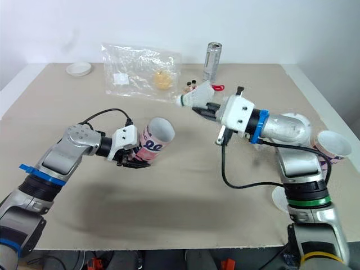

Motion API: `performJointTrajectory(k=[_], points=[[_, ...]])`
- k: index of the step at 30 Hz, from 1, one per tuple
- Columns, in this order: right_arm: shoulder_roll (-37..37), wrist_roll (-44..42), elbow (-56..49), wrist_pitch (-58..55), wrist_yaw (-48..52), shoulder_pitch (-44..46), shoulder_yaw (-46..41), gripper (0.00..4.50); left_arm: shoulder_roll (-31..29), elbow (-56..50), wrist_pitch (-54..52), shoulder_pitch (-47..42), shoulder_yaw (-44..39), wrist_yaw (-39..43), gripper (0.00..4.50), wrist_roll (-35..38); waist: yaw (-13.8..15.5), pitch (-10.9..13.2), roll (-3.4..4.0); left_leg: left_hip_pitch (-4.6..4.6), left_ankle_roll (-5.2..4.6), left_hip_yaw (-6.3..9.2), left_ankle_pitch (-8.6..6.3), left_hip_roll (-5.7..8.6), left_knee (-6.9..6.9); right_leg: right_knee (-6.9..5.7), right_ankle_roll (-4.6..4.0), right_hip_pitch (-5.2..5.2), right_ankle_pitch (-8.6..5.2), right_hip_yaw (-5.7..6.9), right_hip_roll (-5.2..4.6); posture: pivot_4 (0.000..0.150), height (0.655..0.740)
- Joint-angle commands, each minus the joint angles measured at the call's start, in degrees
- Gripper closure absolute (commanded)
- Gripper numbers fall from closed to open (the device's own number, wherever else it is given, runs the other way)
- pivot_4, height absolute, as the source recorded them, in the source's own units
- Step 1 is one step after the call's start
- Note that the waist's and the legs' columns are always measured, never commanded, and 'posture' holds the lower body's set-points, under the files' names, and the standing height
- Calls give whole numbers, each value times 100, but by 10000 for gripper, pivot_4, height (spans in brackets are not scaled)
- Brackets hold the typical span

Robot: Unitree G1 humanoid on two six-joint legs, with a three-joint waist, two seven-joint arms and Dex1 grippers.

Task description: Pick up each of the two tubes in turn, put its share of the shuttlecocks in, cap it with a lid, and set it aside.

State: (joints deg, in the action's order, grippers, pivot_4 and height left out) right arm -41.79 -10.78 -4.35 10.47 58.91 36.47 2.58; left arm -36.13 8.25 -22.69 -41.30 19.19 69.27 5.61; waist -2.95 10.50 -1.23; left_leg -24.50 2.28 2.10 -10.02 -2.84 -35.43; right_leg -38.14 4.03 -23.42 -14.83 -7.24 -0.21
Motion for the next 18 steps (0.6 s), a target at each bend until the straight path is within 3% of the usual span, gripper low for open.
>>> performJointTrajectory(k=[1,13,16,18], points=[[-85,-38,-298,294,296,239,107,44736,38,56,-21,-177,-82,66,15988,23,0,0,0,0,0,0,0,0,-2,-1,0,0,2,0,0,1500,7400],[100,414,68,868,762,712,841,44736,192,34,-101,-296,-76,90,15988,-5,21,1,0,-8,0,0,0,0,-8,-2,-5,-2,2,0,-3,1500,7400],[99,451,216,981,779,754,847,35793,194,11,-112,-295,-85,91,15988,4,20,1,1,-8,0,0,0,0,-8,-2,-5,-2,2,0,-3,1500,7400],[85,458,307,1058,787,784,848,26758,194,-12,-115,-274,-90,90,15988,7,20,1,0,-7,0,0,0,0,-9,-3,-5,-2,3,0,-3,1500,7400]])
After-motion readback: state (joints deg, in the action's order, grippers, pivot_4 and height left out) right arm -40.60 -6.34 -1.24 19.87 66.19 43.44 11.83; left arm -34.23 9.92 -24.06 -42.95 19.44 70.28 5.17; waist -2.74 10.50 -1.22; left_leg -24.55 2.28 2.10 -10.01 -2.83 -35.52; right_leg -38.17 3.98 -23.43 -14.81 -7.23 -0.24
